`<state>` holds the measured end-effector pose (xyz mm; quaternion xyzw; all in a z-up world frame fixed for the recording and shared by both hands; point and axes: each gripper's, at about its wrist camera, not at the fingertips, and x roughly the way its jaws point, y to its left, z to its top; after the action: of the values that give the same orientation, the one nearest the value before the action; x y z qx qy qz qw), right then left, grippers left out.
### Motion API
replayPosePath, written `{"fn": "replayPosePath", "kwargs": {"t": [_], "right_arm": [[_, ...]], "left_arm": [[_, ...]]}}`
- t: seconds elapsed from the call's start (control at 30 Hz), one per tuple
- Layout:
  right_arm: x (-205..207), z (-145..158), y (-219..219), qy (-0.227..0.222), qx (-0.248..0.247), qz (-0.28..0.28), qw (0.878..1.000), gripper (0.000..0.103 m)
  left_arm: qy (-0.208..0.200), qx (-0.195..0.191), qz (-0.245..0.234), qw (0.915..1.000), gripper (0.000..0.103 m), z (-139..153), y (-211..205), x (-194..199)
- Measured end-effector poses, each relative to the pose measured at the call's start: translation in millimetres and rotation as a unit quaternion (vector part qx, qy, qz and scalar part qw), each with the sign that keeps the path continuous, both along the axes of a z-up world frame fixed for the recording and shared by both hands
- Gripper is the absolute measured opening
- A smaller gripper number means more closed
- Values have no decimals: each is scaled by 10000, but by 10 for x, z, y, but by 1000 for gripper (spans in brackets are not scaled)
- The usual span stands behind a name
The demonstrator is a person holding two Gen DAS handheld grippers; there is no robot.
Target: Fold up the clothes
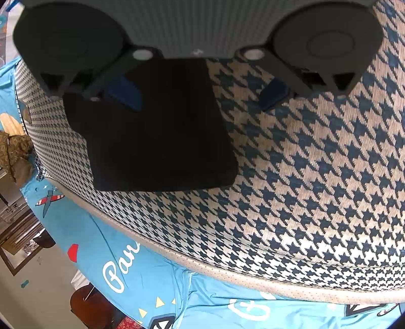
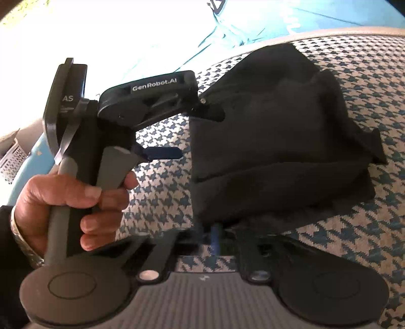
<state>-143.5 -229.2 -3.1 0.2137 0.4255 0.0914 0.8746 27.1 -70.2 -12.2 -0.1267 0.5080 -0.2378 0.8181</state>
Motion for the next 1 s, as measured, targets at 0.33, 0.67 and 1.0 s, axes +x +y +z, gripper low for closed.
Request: {"fn": "replayPosePath", "kwargs": {"t": [0.33,0.67,1.0], "right_arm": [[-227,20,201,-469,-754,1124,9897,7],[-365,133,-18,-238,-833,1098,9902,8],[-589,475,-471,-914,-1159,160,9889,8]], "left_arm": [[-106,182,13,9998,103,-65,-30,69],[-310,557,206,9978,103,-2,-19,123],[-558,134,138,9983,103,341,62,-108]]}}
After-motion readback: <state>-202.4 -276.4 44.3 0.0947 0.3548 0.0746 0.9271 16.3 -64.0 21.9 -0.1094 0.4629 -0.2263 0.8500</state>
